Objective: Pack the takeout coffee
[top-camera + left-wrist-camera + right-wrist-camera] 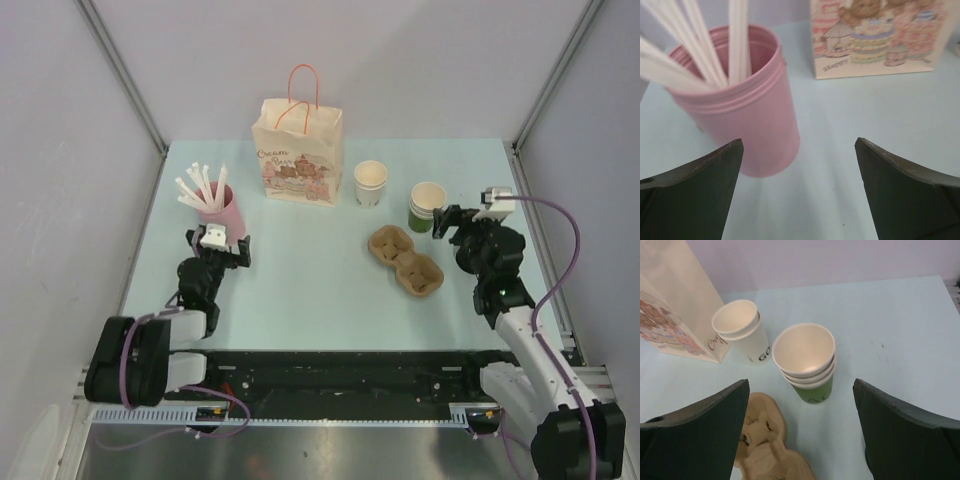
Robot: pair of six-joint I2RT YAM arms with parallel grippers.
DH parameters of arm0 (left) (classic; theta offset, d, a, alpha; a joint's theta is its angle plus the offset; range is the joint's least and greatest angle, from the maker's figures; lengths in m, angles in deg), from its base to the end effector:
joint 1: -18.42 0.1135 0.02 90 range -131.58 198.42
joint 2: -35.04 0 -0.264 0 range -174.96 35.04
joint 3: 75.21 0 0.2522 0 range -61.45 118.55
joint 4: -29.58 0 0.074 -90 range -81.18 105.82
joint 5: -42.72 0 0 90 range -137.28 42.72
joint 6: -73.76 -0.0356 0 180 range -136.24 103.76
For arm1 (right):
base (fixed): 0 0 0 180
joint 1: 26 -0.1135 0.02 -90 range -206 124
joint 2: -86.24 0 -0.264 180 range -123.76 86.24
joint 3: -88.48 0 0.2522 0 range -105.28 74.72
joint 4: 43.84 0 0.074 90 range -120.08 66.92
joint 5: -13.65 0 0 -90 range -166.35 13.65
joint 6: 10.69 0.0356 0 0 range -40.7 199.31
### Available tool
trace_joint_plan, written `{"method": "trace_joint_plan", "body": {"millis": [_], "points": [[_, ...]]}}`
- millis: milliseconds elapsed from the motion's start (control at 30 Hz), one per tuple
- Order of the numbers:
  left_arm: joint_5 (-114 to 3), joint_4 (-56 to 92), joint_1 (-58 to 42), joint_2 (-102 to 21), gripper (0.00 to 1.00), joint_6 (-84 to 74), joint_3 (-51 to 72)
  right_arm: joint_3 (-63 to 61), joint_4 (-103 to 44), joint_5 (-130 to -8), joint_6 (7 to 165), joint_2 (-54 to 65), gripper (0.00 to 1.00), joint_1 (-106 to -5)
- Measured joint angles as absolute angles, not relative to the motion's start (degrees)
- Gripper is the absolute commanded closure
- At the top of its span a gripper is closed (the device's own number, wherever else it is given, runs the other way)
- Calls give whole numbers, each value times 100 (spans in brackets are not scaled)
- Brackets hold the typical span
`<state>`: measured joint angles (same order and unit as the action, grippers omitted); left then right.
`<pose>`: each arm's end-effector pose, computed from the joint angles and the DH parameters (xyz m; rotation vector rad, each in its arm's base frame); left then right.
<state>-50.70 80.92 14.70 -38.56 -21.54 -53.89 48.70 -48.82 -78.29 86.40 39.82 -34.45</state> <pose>0.2087 -0.0157 0.1655 0.1712 1.5780 -0.0258 0.1961 0.0279 0.2724 0.0073 1.6028 0.1836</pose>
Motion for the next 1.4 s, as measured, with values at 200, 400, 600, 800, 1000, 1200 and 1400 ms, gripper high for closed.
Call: {"method": "trace_joint_plan", "body": {"millis": [200,400,600,800,1000,1200,1400], "points": [[-6375,5666,1465,-2877,7,-2503,-4281,2811,-3110,-7680,8485,2983,15,-3687],[-7149,2763,1465,-2744,6,-2888,-2375,1510,-1868,-7626,8159,1943,28,-4098],[-7516,429,1459,-2364,4,-3327,-1418,741,-1165,-7536,8002,879,34,-4116],[-7437,-470,1459,-2294,3,-3362,-959,319,-850,-7521,7726,197,47,-4120],[-7383,-846,1459,-2305,3,-3365,-931,-114,-701,-7547,7427,-391,50,-4120],[-7374,-931,1459,-2322,3,-3365,-928,-354,-614,-7582,7276,-852,63,-4120],[-7346,-975,1459,-2366,3,-3367,-926,-367,-476,-7591,7193,-1095,84,-4111]]}}
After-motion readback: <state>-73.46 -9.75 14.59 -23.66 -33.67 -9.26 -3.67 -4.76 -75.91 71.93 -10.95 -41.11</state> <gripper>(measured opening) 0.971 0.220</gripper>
